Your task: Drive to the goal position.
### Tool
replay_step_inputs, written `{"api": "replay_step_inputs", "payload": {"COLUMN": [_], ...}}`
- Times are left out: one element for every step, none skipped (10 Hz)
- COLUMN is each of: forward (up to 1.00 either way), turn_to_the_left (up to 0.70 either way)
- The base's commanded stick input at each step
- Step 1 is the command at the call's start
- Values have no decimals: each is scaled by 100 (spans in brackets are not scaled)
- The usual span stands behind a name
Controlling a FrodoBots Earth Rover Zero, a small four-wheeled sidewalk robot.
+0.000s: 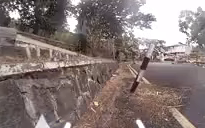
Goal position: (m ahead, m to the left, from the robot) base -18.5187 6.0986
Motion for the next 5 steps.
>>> {"api": "replay_step_inputs", "payload": {"forward": [0, 0, 0, 0, 0], "turn_to_the_left": [0, 0, 0, 0, -8]}}
